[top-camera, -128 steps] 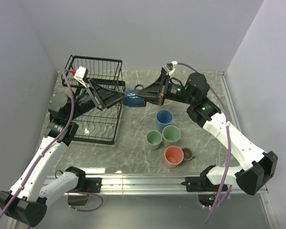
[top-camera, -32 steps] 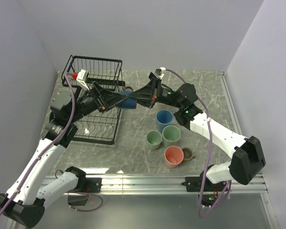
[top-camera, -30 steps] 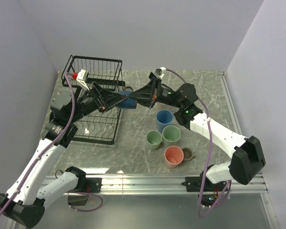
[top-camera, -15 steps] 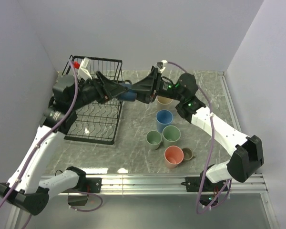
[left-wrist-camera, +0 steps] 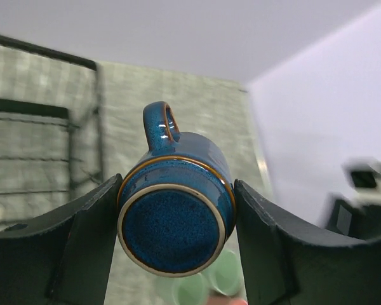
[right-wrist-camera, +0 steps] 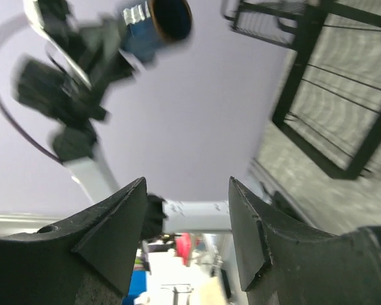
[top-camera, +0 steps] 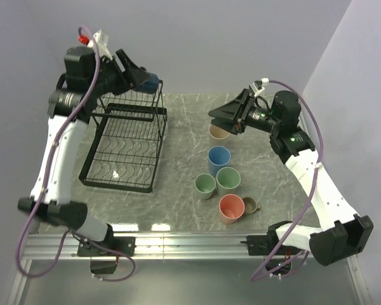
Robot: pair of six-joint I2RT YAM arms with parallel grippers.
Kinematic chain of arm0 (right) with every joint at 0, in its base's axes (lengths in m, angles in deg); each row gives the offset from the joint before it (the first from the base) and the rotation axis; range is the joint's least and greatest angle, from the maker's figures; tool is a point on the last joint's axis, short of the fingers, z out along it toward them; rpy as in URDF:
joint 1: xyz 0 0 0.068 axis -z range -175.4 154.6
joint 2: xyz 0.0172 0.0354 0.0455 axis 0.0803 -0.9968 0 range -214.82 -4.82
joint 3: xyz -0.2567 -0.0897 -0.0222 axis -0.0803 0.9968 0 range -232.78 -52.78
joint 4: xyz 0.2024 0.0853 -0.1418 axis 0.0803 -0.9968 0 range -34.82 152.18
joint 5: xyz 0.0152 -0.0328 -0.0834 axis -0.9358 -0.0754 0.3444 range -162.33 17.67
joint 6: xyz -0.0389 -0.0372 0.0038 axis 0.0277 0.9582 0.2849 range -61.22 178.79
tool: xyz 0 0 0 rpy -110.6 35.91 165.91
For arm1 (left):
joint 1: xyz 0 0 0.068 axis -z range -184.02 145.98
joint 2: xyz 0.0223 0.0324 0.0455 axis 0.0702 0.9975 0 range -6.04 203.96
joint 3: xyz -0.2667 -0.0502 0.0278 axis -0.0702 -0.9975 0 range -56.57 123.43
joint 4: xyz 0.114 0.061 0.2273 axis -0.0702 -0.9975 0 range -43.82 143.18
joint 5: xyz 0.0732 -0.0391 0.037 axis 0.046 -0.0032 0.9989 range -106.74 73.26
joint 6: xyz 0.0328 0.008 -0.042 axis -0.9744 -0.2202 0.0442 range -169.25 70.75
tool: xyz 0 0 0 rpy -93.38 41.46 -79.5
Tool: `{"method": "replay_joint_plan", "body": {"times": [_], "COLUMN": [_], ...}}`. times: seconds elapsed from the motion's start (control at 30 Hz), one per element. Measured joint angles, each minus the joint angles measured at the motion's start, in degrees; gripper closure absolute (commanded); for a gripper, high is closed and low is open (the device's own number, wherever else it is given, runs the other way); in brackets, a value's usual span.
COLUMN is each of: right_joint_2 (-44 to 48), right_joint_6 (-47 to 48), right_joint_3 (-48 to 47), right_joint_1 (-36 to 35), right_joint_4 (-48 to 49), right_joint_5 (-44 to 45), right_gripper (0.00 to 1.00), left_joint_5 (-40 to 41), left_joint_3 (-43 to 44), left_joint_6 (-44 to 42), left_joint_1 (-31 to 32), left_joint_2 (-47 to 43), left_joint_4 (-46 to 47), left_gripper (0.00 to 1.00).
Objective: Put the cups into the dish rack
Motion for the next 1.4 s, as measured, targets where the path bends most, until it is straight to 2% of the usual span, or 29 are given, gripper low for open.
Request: {"method": "replay_joint_plan", "body": {"times": [0.13,0.23,0.4,0.57,0.77,0.87,0.9,0.93,1.03,1.1,1.13,1.23,1.4], "right_joint_2": [3.0,5.0,5.4,5.4,5.4,5.4,5.4,5.4,5.4,5.4,5.4,5.4,5.4], "right_joint_6": [5.2,7.5,12.1,15.0,15.9,15.9,15.9,15.9,16.2,16.4,16.5,16.9,17.9], "right_joint_3": [1.5,3.8,4.0,3.1,2.4,2.6,2.6,2.6,2.6,2.6,2.6,2.6,2.5], "right_joint_1": [0.4,0.4,0.6,1.5,1.5,1.5,1.5,1.5,1.6,1.5,1.5,1.6,1.5], "right_joint_4": [-6.5,-10.1,-17.6,-24.4,-27.3,-27.7,-27.9,-28.1,-29.5,-30.4,-30.8,-31.5,-32.7], "right_joint_5": [0.1,0.1,1.5,3.5,5.0,5.6,5.8,6.1,6.8,7.2,7.4,7.7,7.9], "right_gripper": [0.39,0.41,0.42,0.43,0.44,0.44,0.44,0.44,0.44,0.44,0.44,0.44,0.44], "left_joint_5": [8.0,14.7,22.9,27.0,28.3,27.4,27.1,26.8,26.2,25.6,25.0,23.8,23.9], "left_joint_3": [11.6,15.0,15.6,16.8,15.4,13.9,13.6,13.3,11.7,10.8,10.2,8.7,8.5], "left_joint_6": [-5.3,-7.8,-9.8,-10.6,-12.1,-13.3,-13.5,-13.6,-14.4,-14.9,-15.0,-15.4,-15.7], "left_joint_1": [0.0,0.0,0.0,1.2,1.8,1.7,1.7,1.6,1.5,1.6,1.6,1.9,2.0], "left_joint_2": [10.1,15.5,22.6,29.7,30.2,29.5,29.4,29.2,28.4,27.8,27.7,27.7,27.7], "left_joint_4": [-4.9,-7.8,-10.9,-11.6,-10.4,-8.9,-8.6,-8.3,-7.1,-6.6,-6.2,-5.9,-5.9], "left_gripper": [1.0,1.0,0.99,1.0,1.0,0.87,0.75,0.52,0.26,0.19,0.06,0.01,0.0]}}
